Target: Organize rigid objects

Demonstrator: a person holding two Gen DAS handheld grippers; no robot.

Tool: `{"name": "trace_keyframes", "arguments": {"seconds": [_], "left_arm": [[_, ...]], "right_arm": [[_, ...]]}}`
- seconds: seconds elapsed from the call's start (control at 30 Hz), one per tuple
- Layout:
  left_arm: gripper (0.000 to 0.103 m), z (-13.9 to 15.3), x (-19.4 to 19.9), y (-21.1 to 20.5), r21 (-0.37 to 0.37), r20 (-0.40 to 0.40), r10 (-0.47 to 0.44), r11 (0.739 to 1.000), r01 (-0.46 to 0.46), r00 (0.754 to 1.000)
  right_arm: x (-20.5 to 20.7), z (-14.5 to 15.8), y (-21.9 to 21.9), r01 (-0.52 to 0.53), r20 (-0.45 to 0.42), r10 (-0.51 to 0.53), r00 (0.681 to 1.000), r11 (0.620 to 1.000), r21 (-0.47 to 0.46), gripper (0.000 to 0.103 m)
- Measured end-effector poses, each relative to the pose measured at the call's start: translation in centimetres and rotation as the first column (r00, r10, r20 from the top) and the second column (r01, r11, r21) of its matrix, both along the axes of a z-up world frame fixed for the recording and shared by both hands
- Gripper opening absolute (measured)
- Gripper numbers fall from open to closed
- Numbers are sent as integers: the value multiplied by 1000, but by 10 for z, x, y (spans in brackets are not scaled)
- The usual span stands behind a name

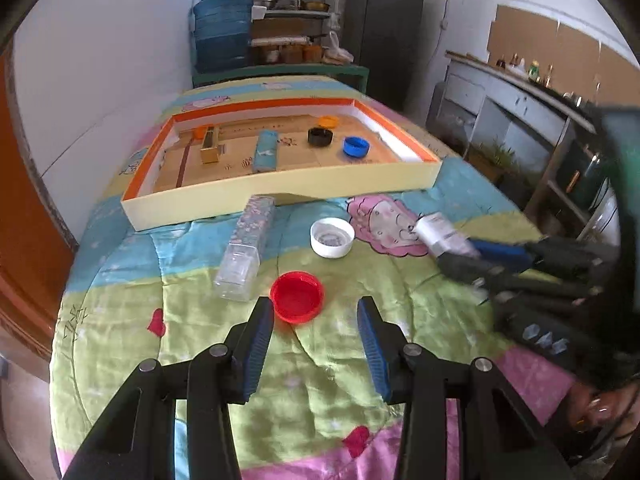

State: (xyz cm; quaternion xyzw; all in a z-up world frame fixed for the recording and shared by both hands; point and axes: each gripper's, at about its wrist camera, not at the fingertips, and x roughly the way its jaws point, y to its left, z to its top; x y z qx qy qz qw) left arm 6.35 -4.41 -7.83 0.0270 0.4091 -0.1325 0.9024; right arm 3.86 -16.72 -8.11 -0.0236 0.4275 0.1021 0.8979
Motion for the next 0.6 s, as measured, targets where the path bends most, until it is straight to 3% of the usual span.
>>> {"name": "trace_keyframes", "arguments": {"seconds": [0.27,0.33,0.4,0.6], "left_arm": [[42,-11,14,-5,46,-13,36,998,-35,999],[30,-11,13,-6,54,-4,34,998,-34,999],[30,-10,11,-6,61,5,30,998,-31,1000],[30,1,2,0,21,30,16,1000,-17,999]], "right_arm": [[1,2,-3,-4,2,4,1000,1000,27,26],[1,1,1,-8,1,8,1000,999,31,26],[1,0,3,-9,0,9,1000,999,33,26],[2,6,7,-10,6,10,1000,999,50,26]]}}
